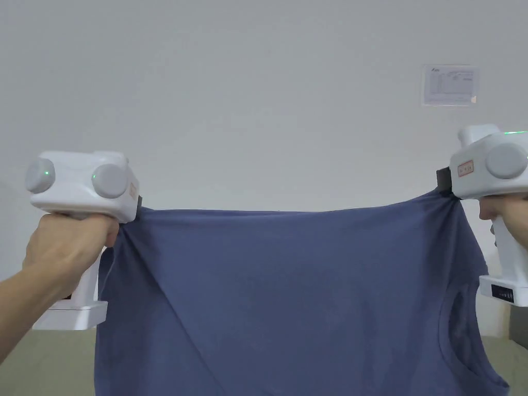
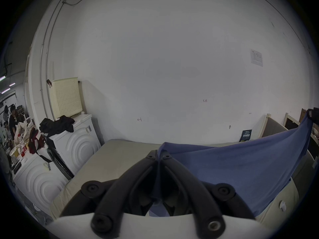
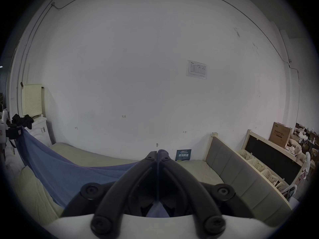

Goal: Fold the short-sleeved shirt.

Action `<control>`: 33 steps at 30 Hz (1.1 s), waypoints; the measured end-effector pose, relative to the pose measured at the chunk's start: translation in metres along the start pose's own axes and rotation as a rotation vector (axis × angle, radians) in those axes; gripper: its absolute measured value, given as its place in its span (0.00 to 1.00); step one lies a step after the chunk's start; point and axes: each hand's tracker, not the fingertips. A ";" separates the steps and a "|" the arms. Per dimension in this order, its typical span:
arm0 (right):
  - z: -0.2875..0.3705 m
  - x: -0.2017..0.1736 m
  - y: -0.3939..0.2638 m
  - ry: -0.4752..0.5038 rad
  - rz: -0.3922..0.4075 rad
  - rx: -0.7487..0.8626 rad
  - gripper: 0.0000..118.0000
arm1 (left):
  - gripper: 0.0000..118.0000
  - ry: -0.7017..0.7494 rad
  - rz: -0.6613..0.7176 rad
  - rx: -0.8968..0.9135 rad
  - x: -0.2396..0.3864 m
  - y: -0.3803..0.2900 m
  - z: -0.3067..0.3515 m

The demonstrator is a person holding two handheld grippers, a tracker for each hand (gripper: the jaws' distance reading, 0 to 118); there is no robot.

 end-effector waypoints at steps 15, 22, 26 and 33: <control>-0.112 -0.032 -0.021 -0.014 0.033 -0.031 0.02 | 0.00 0.071 -0.046 -0.030 0.027 -0.033 -0.113; -0.109 -0.039 -0.145 0.034 0.043 -0.177 0.02 | 0.00 0.010 -0.096 -0.167 0.030 -0.149 -0.148; -0.065 -0.036 -0.232 0.093 0.035 -0.291 0.02 | 0.00 -0.038 -0.086 -0.266 0.017 -0.232 -0.130; 0.040 -0.023 -0.352 0.138 -0.100 -0.419 0.02 | 0.00 -0.090 -0.087 -0.378 -0.012 -0.343 -0.046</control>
